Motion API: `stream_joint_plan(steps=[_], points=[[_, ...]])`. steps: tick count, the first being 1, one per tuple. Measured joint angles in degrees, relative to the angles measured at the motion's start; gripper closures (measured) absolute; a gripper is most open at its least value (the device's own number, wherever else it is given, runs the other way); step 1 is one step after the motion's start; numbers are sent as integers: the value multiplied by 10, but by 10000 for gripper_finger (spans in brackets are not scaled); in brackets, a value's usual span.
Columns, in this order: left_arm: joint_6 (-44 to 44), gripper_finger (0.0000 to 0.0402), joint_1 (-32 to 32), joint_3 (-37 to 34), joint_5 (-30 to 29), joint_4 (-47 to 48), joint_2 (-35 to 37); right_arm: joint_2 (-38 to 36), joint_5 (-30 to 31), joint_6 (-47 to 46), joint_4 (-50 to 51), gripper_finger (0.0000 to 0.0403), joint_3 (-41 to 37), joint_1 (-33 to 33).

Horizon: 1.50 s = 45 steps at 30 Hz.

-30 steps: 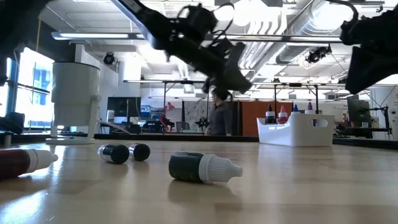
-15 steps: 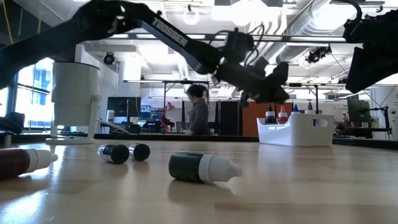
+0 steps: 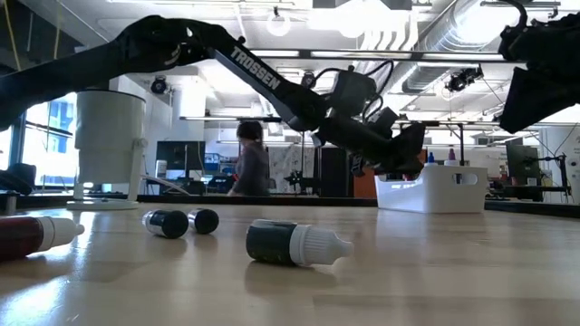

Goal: Pick & Place food coloring
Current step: Put the top small black food coloring bottle into the white bin, then put the small green food coloring bottle into the white bin

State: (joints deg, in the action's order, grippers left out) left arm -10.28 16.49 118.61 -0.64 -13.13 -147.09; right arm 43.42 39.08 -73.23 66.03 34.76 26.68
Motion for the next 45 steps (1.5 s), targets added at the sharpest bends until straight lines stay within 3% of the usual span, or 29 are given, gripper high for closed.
stream_joint_plan(steps=[7,11,15,20,27,34,39,45], points=[[-13,231,0,0,1,0,0,0,2,2,-7,282,0,0],[-63,221,1,0,69,36,26,0,2,2,-7,282,0,0],[-71,221,0,0,143,163,105,0,2,2,-8,282,0,0],[24,221,-5,0,149,382,189,2,13,0,-43,282,0,0],[77,221,-43,-6,33,617,310,36,81,74,-129,282,0,0],[85,221,-123,-56,-8,730,422,111,80,128,-190,282,0,0],[23,221,-195,-174,-97,726,511,177,82,190,-238,282,0,-1],[-110,221,-287,-398,-196,623,642,243,115,306,-345,282,0,-17]])
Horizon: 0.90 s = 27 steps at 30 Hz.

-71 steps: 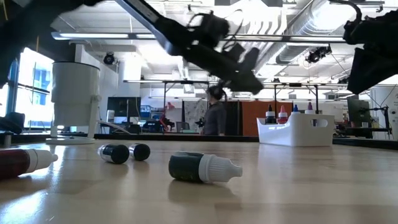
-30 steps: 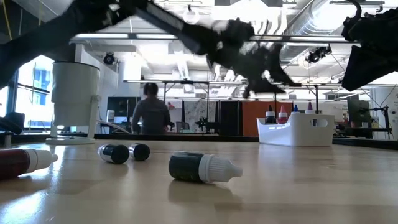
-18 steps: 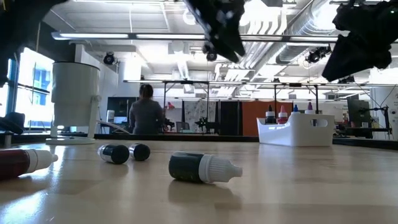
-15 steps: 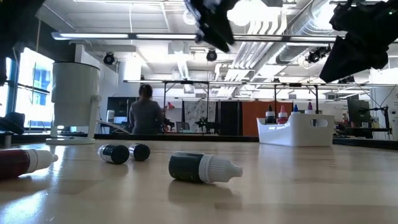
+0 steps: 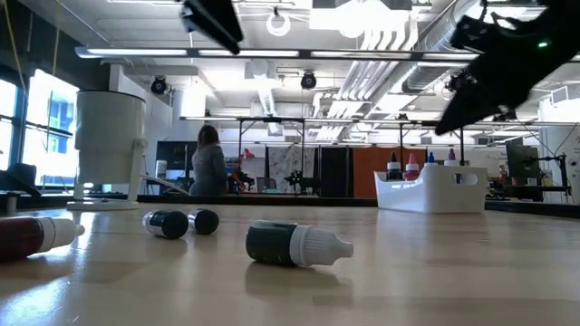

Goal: Pick & Place food coloring
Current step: Put the small green food coloring bottle into the white bin

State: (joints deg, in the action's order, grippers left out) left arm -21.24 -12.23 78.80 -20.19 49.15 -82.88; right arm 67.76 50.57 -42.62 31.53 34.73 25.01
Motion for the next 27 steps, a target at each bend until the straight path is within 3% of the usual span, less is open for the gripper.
stream_joint_plan(steps=[2,4,10,14,19,22,27], points=[[-27,221,-29,-69,-6,-65,36,16,8,56,-72,282,0,-19],[-41,221,-55,-127,-5,-123,64,31,-26,118,-160,282,0,-42],[-82,221,-104,-203,-11,-190,93,117,-314,230,-469,282,0,-70],[-90,221,-123,-208,-26,-191,94,204,-373,222,-632,282,12,-44],[-92,221,-130,-208,-31,-192,94,320,-353,201,-568,282,118,-7],[-95,221,-129,-208,-41,-192,94,380,-346,163,-442,282,214,1],[-95,221,-129,-208,-42,-191,94,455,-385,79,-246,282,360,3]])
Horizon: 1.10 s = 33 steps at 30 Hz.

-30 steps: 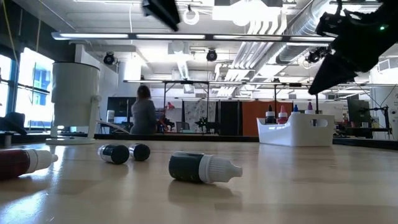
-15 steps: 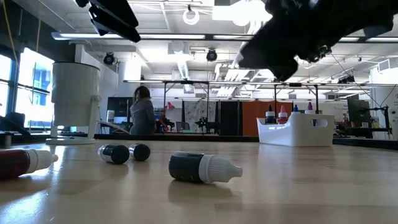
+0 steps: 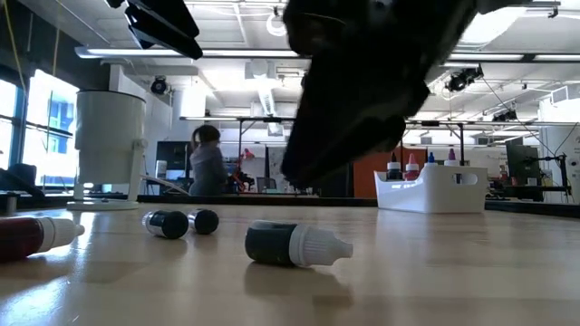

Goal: Pick & Place food coloring
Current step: Put the small green food coloring bottle into the white bin

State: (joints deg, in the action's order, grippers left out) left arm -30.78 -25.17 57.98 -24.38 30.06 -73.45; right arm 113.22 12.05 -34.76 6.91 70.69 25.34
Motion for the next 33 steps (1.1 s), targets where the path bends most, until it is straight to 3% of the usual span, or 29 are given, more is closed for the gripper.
stream_joint_plan(steps=[10,14,23,33], points=[[5,221,-33,0,-5,16,0,96,-2,-78,92,282,156,38],[5,221,-58,0,-11,14,0,122,39,-59,147,282,186,47],[7,221,-90,0,-21,-6,-1,133,79,-38,187,282,176,51],[8,221,-90,0,-24,-3,-1,132,60,16,196,302,176,38]])
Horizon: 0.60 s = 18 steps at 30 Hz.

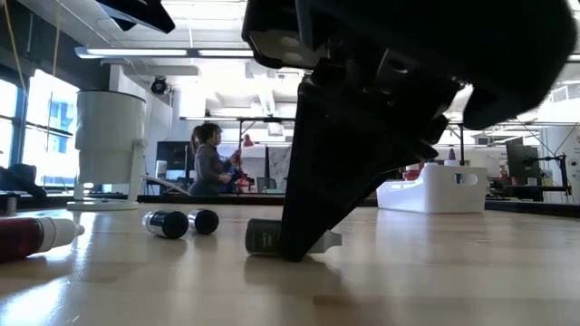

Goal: Pick & Place food coloring
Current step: Put the small green food coloring bottle into the white bin

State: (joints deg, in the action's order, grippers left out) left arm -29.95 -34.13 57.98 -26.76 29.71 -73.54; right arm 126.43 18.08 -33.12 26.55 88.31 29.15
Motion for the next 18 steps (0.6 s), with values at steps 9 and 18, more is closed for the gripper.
stream_joint_plan(steps=[9,18], points=[[1,221,0,0,3,2,0,-7,3,-9,2,339,-1,-4],[1,221,0,0,3,2,0,-137,226,-2,302,334,-2,-66]])
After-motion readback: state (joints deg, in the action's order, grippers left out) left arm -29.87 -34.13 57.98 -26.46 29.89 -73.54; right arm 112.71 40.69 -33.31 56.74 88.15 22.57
